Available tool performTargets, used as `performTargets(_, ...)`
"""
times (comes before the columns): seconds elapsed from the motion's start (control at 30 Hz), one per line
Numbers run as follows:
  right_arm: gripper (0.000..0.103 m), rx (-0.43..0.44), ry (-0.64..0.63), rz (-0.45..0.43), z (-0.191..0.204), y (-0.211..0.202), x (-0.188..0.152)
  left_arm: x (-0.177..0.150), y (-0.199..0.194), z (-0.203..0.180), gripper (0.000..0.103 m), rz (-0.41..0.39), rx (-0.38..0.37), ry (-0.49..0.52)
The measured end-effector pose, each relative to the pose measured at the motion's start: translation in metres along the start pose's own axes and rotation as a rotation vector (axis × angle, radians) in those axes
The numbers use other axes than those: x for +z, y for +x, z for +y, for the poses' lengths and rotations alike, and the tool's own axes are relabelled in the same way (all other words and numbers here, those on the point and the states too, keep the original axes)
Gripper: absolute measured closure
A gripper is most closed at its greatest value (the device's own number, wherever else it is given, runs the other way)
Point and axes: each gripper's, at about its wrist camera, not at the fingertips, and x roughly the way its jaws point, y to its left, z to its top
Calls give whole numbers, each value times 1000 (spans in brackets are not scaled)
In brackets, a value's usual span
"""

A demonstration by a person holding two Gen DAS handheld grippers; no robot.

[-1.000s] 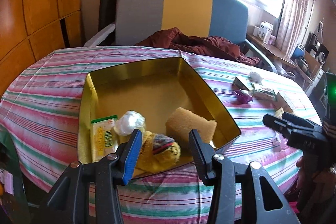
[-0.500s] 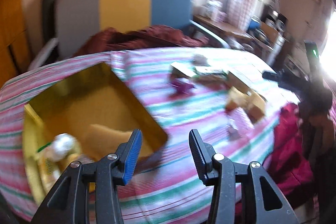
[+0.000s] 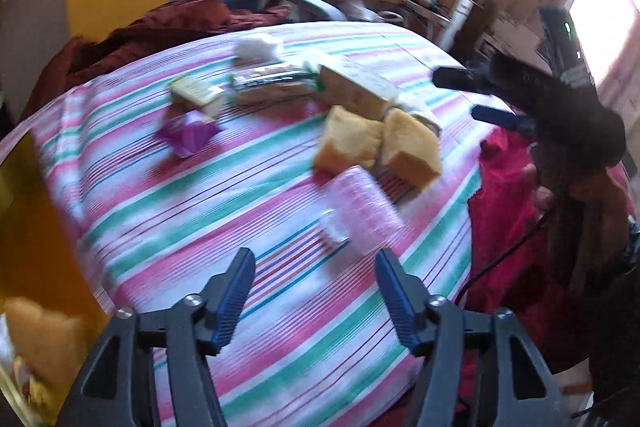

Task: Organize objects
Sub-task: 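Move both tools back toward the remaining sponges and pink roller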

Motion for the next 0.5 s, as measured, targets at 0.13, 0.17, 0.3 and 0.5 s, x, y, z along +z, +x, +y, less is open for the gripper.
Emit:
performTargets(0.13,0,24,14,11,-1,0,0,14,20,-22,26,11,-34,88)
performTargets(0.17,0,27,13,12,-1,1,1,16,25,-28,25,15,-35,118)
performTargets(0.3,0,46,4,21,1,2,1,21,48,-50,22,32,-17,285)
performTargets(0.5,0,54,-9,37,4,6,1,27,69,-46,22,67,-17,379)
